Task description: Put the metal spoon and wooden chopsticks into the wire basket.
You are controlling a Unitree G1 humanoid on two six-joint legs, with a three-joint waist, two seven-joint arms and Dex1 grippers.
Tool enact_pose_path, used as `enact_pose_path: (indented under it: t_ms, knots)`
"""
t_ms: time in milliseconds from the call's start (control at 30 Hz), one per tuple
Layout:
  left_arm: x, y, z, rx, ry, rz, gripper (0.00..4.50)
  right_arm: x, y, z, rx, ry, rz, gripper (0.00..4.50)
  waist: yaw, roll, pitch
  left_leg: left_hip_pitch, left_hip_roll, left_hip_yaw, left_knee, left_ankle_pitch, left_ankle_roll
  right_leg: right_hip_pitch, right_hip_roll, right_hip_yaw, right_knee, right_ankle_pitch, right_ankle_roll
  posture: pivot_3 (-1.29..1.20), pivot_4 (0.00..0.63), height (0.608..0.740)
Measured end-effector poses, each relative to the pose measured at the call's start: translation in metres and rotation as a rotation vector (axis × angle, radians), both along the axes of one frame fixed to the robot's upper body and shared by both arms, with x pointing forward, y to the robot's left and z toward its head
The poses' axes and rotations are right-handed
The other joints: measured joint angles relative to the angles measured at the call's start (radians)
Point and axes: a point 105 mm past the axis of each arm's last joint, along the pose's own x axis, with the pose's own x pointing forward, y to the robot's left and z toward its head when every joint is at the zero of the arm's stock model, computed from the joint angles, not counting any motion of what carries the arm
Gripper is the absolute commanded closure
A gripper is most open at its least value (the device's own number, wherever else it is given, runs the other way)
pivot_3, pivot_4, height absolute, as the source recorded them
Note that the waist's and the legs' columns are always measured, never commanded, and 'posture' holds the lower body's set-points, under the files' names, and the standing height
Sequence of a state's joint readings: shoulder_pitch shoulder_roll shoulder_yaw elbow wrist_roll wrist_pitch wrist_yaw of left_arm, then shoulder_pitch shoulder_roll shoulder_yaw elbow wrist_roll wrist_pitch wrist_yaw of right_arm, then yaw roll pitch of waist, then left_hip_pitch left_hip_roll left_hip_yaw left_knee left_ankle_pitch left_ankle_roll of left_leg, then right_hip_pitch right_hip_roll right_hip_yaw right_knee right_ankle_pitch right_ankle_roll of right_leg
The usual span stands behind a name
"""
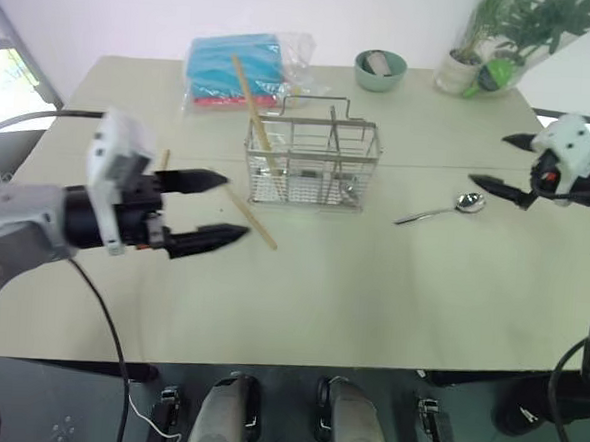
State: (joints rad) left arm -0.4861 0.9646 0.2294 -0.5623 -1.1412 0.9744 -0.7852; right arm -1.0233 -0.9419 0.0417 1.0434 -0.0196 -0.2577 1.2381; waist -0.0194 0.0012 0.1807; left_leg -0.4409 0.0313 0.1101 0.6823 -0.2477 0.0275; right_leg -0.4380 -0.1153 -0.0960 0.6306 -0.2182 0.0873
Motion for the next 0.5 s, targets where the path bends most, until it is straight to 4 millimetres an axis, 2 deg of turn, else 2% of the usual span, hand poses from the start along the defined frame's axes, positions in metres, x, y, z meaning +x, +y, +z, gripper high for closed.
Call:
enact_pose_path:
  t_ms: [167, 233, 300, 367, 500]
  knots:
    - [0.009, -0.027, -0.017, 0.055, 0.051, -0.137, 0.04, -0.003, 0.006, -0.024, -0.220, 0.199, 0.092, 0.00, 0.005, 0.000, 0.000, -0.001, -0.001, 0.000, 0.001, 0.001, -0.001, 0.000, 0.000, 0.000, 0.000, 0.000, 0.000, 0.00, 0.150, 0.715]
    - [0.015, -0.037, -0.017, 0.057, 0.042, -0.174, 0.04, -0.002, 0.006, -0.034, -0.303, 0.261, 0.097, 0.00, 0.005, 0.000, 0.001, -0.001, -0.001, 0.000, 0.001, 0.001, -0.001, 0.000, 0.000, 0.000, 0.000, 0.000, 0.000, 0.00, 0.150, 0.715]
    - [0.015, -0.046, -0.014, 0.056, 0.018, -0.213, 0.04, 0.003, 0.015, -0.039, -0.345, 0.278, 0.119, 0.00, 0.001, 0.000, 0.001, -0.001, 0.000, 0.000, 0.001, 0.001, -0.002, 0.000, 0.000, 0.000, 0.000, 0.000, 0.000, 0.00, 0.150, 0.715]
    - [0.016, -0.051, -0.012, 0.054, 0.004, -0.234, 0.04, 0.007, 0.022, -0.044, -0.388, 0.293, 0.127, 0.00, -0.001, 0.001, 0.001, -0.001, 0.000, 0.000, 0.001, 0.002, -0.003, -0.001, 0.001, 0.000, 0.001, 0.000, 0.000, 0.00, 0.150, 0.715]
    - [0.019, -0.053, -0.010, 0.048, -0.010, -0.236, 0.04, 0.011, 0.021, -0.059, -0.488, 0.317, 0.105, 0.00, 0.001, 0.001, 0.001, -0.001, 0.000, 0.000, 0.001, 0.003, -0.004, -0.001, 0.001, 0.000, 0.001, 0.000, 0.000, 0.00, 0.150, 0.715]
